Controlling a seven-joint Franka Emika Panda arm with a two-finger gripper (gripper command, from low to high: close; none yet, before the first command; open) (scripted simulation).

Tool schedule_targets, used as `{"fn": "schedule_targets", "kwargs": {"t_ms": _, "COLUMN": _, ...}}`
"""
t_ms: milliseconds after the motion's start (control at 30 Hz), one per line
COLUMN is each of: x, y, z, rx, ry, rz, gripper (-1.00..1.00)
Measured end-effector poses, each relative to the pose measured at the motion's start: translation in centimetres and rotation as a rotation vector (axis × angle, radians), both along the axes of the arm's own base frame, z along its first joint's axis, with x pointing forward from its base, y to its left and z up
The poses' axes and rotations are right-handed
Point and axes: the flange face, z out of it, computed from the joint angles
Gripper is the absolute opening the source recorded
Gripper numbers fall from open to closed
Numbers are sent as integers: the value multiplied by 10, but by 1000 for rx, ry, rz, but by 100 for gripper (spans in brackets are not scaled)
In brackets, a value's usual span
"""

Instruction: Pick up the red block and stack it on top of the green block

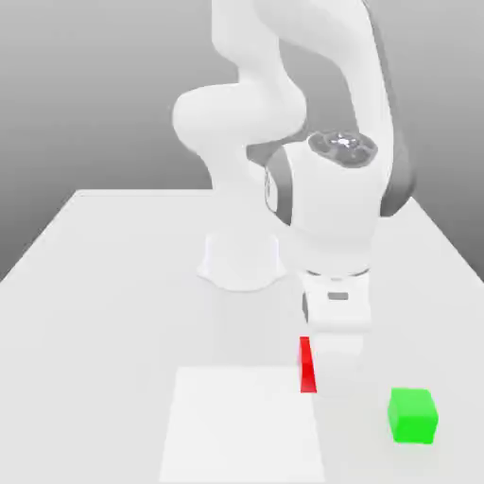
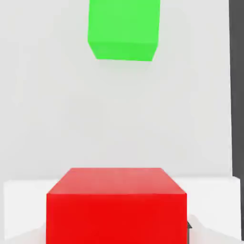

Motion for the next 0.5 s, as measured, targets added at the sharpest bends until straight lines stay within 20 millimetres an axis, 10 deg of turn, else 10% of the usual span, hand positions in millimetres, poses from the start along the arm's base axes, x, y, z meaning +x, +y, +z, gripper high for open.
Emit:
{"fn": "schedule_targets", "kwargs": {"t_ms": 367, "x": -4, "y": 99, "z": 24, "rx": 6, "ry": -23, "rz": 350, "gripper": -100}}
{"fn": "schedule_targets", "kwargs": {"t_ms": 500, "x": -2, "y": 106, "z": -13, "rx": 7, "ry": -28, "rz": 374, "gripper": -100}}
